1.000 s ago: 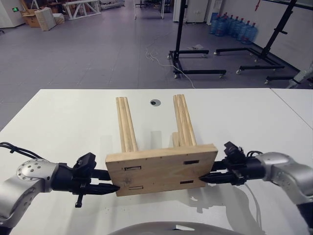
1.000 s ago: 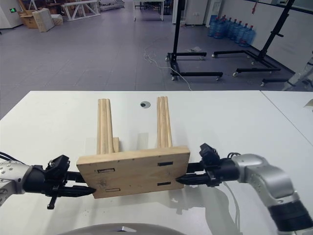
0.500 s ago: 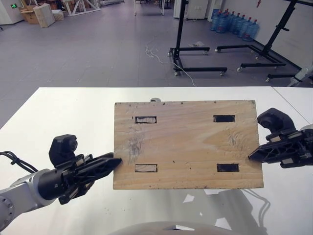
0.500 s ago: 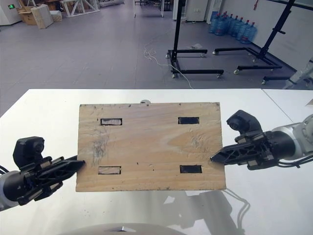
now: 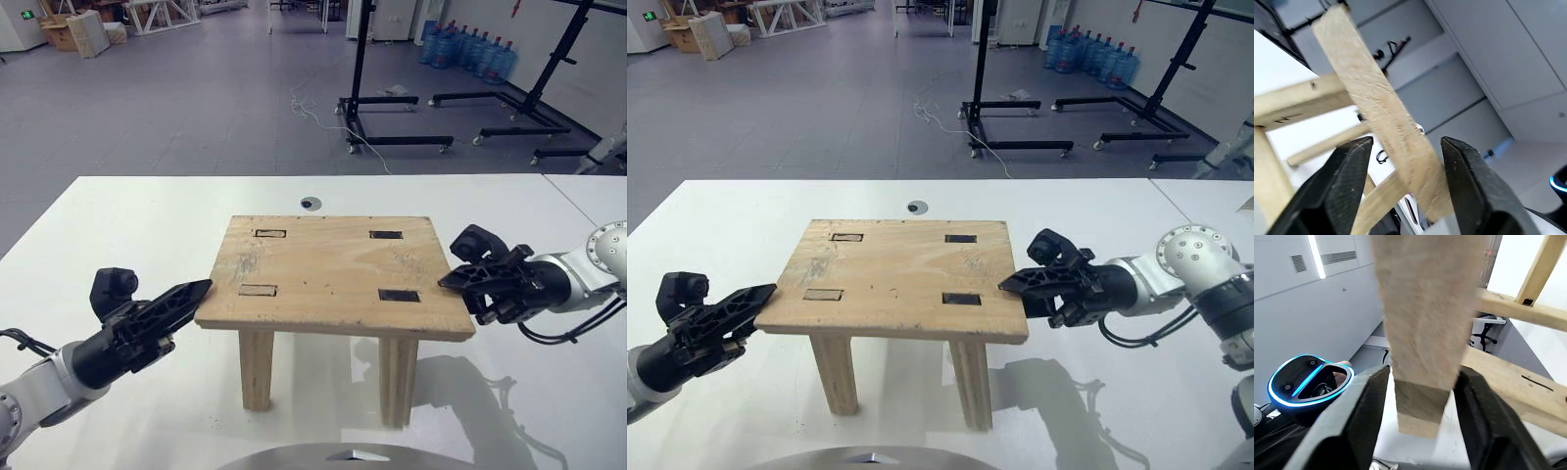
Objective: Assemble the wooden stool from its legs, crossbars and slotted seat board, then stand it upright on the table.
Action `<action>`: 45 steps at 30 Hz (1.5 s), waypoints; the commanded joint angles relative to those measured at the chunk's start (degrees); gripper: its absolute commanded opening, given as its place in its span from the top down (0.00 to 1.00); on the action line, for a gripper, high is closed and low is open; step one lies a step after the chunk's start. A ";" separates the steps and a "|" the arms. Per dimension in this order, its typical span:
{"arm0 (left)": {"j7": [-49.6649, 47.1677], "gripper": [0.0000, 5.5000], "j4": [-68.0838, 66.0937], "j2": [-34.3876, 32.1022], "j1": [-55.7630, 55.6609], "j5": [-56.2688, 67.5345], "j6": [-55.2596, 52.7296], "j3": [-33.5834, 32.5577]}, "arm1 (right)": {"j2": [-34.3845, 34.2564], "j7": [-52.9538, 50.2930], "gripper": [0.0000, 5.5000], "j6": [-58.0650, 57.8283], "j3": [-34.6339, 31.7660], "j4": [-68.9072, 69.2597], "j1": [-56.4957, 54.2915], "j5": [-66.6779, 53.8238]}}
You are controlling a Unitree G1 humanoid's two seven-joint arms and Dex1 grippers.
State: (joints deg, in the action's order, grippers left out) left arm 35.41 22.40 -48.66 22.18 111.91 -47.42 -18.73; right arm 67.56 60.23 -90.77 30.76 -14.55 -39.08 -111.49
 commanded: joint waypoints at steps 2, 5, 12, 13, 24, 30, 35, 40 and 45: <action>-2.20 0.39 -2.94 1.34 -2.81 -1.95 -1.07 -1.60 | -3.36 -5.77 0.42 0.84 -4.60 -6.62 -1.45 -1.46; -2.56 0.30 -2.81 2.95 -2.78 -3.77 -0.57 -3.11 | -1.88 -9.12 0.31 1.32 -8.40 -7.30 2.34 -0.83; 0.39 0.30 3.18 9.29 8.82 -13.11 1.72 -13.69 | 4.80 -10.24 0.16 4.69 -26.62 -0.77 24.07 -1.20; 2.44 0.30 6.31 11.25 13.62 -15.35 1.74 -15.30 | 5.21 -9.83 0.16 5.33 -31.67 2.87 30.67 -1.35; 10.90 0.30 29.05 8.51 30.20 -5.65 -1.68 -11.36 | -15.69 -13.80 0.16 17.24 -50.39 43.16 68.35 8.71; 4.38 0.30 20.72 5.38 10.80 -19.43 0.04 0.23 | -18.34 -2.09 0.16 32.57 -36.94 39.09 54.77 39.32; 1.36 0.30 14.41 8.61 0.30 -31.02 2.85 6.13 | -24.98 0.61 0.16 43.44 -29.44 31.40 43.43 54.10; -2.86 0.30 8.95 10.92 -11.18 -38.53 5.06 8.04 | -31.40 -1.40 0.16 44.29 -27.33 28.20 34.43 56.75; -4.93 0.30 1.07 15.68 -25.07 -45.34 7.15 11.17 | -35.60 -0.78 0.16 46.56 -24.34 21.02 27.50 62.37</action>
State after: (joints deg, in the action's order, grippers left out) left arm 30.83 25.19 -34.62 1.90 68.52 -40.95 -9.25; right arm 33.83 59.78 -46.10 5.27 9.05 -8.58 -51.77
